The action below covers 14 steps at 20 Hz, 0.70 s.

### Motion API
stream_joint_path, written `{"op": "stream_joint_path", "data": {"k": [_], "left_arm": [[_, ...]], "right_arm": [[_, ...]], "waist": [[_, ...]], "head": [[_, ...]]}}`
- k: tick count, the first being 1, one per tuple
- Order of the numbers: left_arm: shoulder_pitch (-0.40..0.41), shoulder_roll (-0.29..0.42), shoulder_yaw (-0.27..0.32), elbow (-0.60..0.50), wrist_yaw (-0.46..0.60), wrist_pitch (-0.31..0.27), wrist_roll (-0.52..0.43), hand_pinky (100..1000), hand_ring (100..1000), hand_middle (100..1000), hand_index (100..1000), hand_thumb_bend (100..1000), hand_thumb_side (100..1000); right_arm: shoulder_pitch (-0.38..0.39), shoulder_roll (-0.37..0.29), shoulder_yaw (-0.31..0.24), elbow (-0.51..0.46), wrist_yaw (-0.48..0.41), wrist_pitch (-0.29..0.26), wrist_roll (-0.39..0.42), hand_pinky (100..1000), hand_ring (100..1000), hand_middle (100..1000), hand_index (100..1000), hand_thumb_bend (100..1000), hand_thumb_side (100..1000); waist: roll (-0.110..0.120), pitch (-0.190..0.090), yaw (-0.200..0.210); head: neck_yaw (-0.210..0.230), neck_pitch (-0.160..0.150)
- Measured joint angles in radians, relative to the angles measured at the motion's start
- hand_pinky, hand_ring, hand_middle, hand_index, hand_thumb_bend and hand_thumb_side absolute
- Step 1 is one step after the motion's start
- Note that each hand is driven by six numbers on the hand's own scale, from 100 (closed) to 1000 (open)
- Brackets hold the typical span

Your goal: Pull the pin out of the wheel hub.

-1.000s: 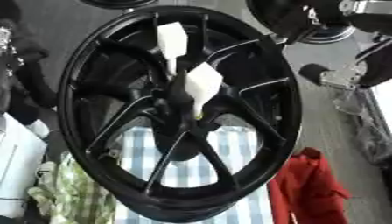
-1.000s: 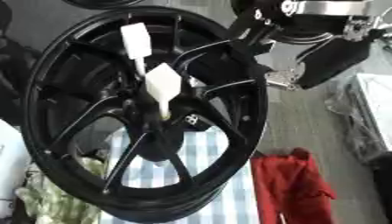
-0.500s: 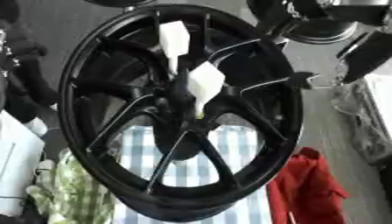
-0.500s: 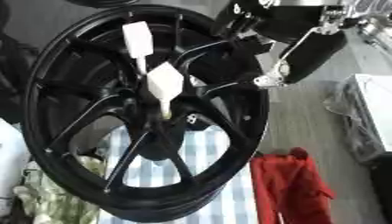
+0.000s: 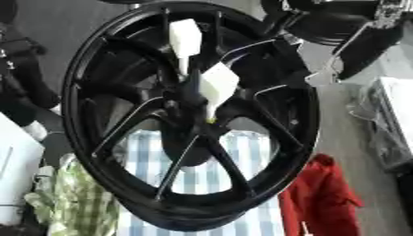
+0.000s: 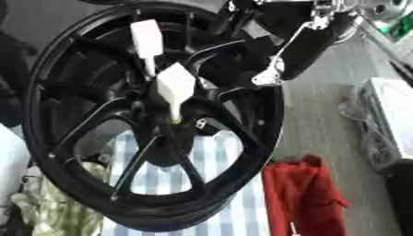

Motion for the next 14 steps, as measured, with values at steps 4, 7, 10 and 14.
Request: {"op": "stream_joint_path", "data": {"k": [4,7,10,14], "left_arm": [[0.0,0.006,0.0,0.001,-0.001,0.0,0.0,753,821,760,801,100,868],[0.001,0.007,0.0,0.001,-0.002,-0.001,0.001,753,821,760,801,100,867],[0.003,0.012,0.0,0.001,-0.002,-0.001,0.004,753,821,760,801,100,867],[0.003,0.014,0.0,0.001,-0.002,-0.001,0.004,753,821,760,801,100,864]], "right_arm": [[-0.019,0.031,0.012,0.03,0.026,-0.008,0.013,894,820,780,808,413,102],[-0.031,0.053,0.017,0.049,0.039,-0.018,0.026,895,823,787,822,413,104],[-0.041,0.072,0.019,0.061,0.051,-0.03,0.038,895,828,792,840,414,110],[-0.058,0.094,0.024,0.072,0.064,-0.046,0.053,893,828,793,846,415,118]], "waist": [[-0.001,0.0,0.005],[-0.001,0.0,0.006],[0.0,0.0,0.006],[0.001,0.0,0.007]], "head": [[-0.005,0.0],[-0.005,0.001],[-0.002,0.007],[0.0,0.007]]}}
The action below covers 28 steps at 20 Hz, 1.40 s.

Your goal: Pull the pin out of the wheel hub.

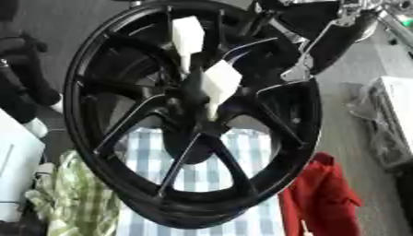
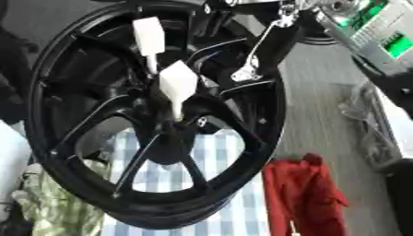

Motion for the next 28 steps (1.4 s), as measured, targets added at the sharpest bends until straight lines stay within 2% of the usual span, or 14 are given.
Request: {"op": "stream_joint_path", "data": {"k": [15,28], "left_arm": [[-0.003,0.0,-0.006,0.0,-0.004,0.003,-0.003,752,819,760,800,100,866],[-0.004,0.0,-0.007,0.0,-0.006,0.006,-0.008,752,820,761,800,100,872]], "right_arm": [[-0.026,0.048,0.015,0.002,0.035,-0.037,0.041,890,808,791,844,413,117],[-0.03,0.073,0.026,0.025,0.036,-0.042,0.072,890,799,792,847,413,111]], "waist": [[-0.004,0.002,0.012],[-0.015,0.01,0.023]], "head": [[0.002,0.0],[0.0,-0.001]]}}
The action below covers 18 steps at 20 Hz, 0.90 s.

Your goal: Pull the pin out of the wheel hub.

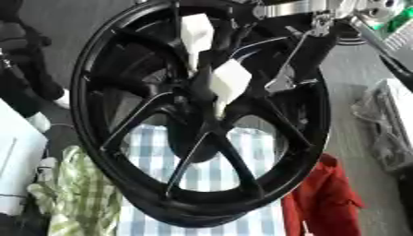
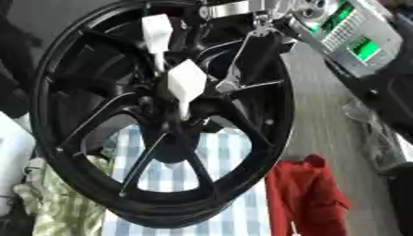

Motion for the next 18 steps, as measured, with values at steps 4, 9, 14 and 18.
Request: {"op": "stream_joint_path", "data": {"k": [4,9,14,18], "left_arm": [[0.0,0.0,0.0,0.0,0.0,0.0,-0.001,752,821,761,800,100,872],[0.0,0.0,-0.001,0.0,-0.001,0.001,-0.003,752,821,762,800,100,871],[0.001,0.0,-0.005,0.004,-0.001,0.001,-0.004,752,822,762,800,100,872],[0.001,0.0,-0.005,0.006,-0.001,0.0,-0.004,753,822,762,800,100,871]], "right_arm": [[-0.004,0.006,0.004,0.0,0.0,0.003,0.007,889,798,792,847,418,110],[-0.012,0.01,0.008,0.0,-0.004,0.017,0.018,885,793,788,846,412,103],[-0.021,0.02,0.012,0.0,-0.011,0.044,0.02,881,788,778,841,409,100],[-0.021,0.032,0.013,0.0,-0.015,0.058,0.026,880,785,770,832,407,100]], "waist": [[0.0,0.0,0.0],[0.0,0.0,-0.002],[0.0,0.0,-0.002],[0.0,0.0,-0.001]], "head": [[-0.001,0.0],[-0.005,0.0],[-0.009,-0.003],[-0.009,-0.007]]}}
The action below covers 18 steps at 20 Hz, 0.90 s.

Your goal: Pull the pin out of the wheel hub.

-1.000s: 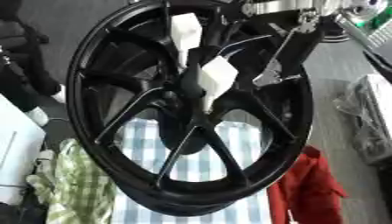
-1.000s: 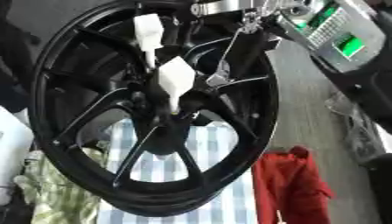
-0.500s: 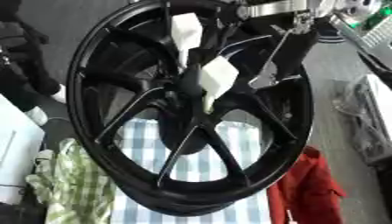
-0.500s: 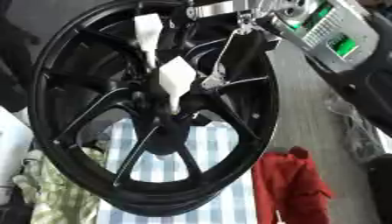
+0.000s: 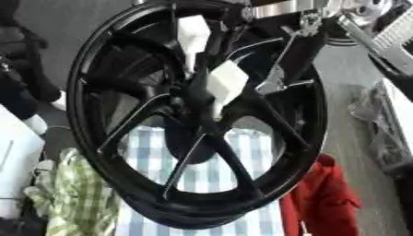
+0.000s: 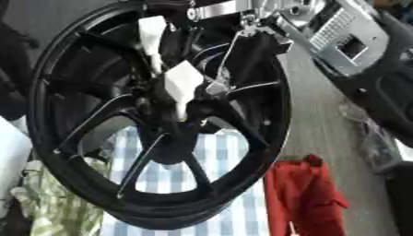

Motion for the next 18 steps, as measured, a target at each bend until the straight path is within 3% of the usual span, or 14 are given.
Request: {"op": "stream_joint_path", "data": {"k": [18], "left_arm": [[0.0,0.002,0.0,0.0,-0.001,-0.001,-0.001,756,824,763,799,100,871]], "right_arm": [[0.01,0.019,0.009,0.006,0.011,0.01,0.01,876,777,729,789,404,100]], "waist": [[0.0,0.004,0.001]], "head": [[-0.012,0.001]]}}
